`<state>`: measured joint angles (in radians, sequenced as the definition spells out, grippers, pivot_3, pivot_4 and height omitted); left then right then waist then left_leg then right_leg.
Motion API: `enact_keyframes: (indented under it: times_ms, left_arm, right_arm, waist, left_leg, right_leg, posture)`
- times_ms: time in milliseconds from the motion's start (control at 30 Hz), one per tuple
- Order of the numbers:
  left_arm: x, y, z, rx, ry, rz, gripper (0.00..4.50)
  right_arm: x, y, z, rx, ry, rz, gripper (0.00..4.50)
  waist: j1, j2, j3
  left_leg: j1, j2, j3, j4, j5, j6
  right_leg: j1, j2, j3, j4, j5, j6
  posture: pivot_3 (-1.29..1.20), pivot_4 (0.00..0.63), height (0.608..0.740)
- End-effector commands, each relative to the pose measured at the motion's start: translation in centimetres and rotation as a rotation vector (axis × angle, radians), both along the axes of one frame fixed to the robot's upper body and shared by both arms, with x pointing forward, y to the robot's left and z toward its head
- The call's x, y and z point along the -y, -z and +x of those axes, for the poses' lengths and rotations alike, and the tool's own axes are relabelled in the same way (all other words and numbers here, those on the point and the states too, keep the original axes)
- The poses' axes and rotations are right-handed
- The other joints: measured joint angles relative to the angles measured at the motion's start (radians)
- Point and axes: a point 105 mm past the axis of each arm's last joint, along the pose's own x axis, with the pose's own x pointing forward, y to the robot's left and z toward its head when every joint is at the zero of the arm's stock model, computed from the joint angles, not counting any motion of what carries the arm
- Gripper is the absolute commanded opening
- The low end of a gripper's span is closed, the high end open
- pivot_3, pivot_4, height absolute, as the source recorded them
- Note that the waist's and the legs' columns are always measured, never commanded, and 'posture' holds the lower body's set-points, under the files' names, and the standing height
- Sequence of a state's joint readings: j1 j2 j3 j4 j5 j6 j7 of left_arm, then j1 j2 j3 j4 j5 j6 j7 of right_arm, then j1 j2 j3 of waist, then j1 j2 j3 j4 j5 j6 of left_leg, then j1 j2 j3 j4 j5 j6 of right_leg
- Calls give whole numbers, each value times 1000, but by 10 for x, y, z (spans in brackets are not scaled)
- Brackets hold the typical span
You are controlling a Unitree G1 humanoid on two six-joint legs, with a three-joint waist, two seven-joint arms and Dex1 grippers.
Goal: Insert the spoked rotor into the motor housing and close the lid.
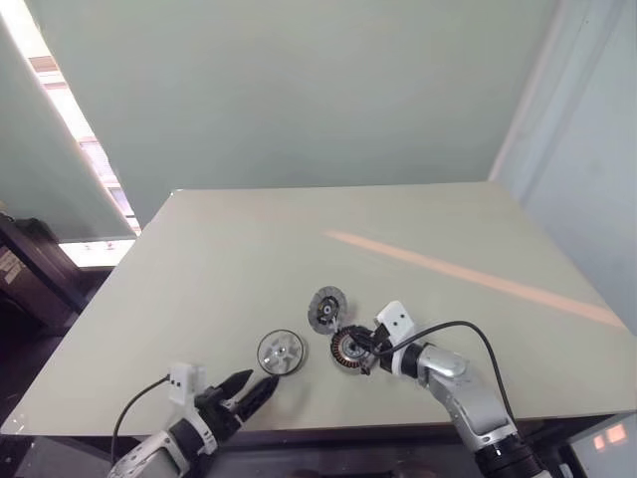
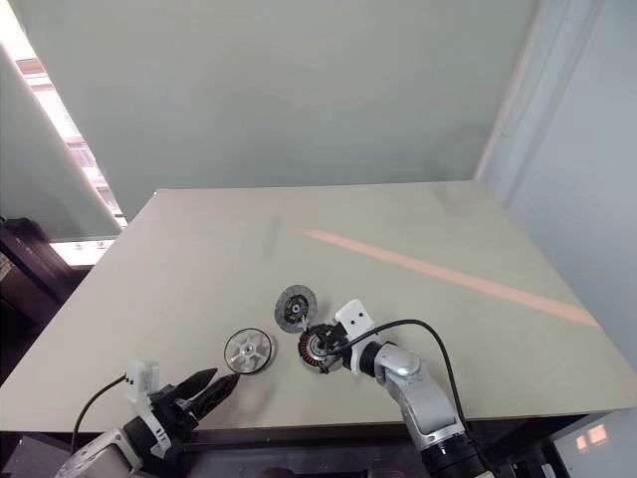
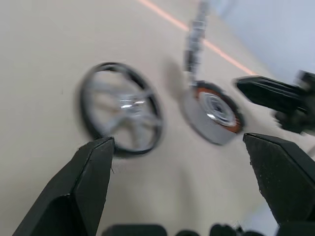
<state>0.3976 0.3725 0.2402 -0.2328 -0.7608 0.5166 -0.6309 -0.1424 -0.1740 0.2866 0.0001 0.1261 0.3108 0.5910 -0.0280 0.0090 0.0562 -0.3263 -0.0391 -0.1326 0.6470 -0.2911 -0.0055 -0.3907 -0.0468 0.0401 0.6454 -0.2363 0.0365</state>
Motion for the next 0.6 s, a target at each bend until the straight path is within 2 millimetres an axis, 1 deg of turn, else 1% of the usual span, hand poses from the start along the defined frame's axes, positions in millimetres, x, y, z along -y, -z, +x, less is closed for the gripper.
enact_keyframes:
  times_ms: [33, 167, 267, 600]
  left_arm:
    - [-6, -4, 11, 10, -72, -10, 4500]
    - [-4, 3, 20, -24, -91, 14, 4500]
    - [0, 8, 31, -56, -103, -1, 4500]
    - [16, 24, 52, -137, -78, -33, 4500]
  right_arm:
    - [0, -19, 2, 57, -2, 33, 36]
    - [1, -19, 1, 59, -3, 30, 36]
    - [1, -20, 0, 62, -3, 26, 36]
    - [6, -22, -2, 68, 19, 14, 36]
  waist:
    - [1, 0, 0]
    - [1, -1, 0]
    - [1, -1, 0]
    - [2, -2, -1]
  left_leg:
    - [0, 0, 0, 0, 0, 0]
    - [0, 0, 0, 0, 0, 0]
    - [0, 0, 0, 0, 0, 0]
    - [0, -1, 0, 0, 0, 0]
  right_leg:
    - [0, 0, 0, 0, 0, 0]
    - [0, 0, 0, 0, 1, 2]
    - [0, 0, 0, 0, 1, 2]
    - [0, 0, 0, 0, 1, 2]
  posture:
    - [0, 0, 740]
    - [0, 0, 740]
    - [0, 0, 740]
    - [0, 0, 740]
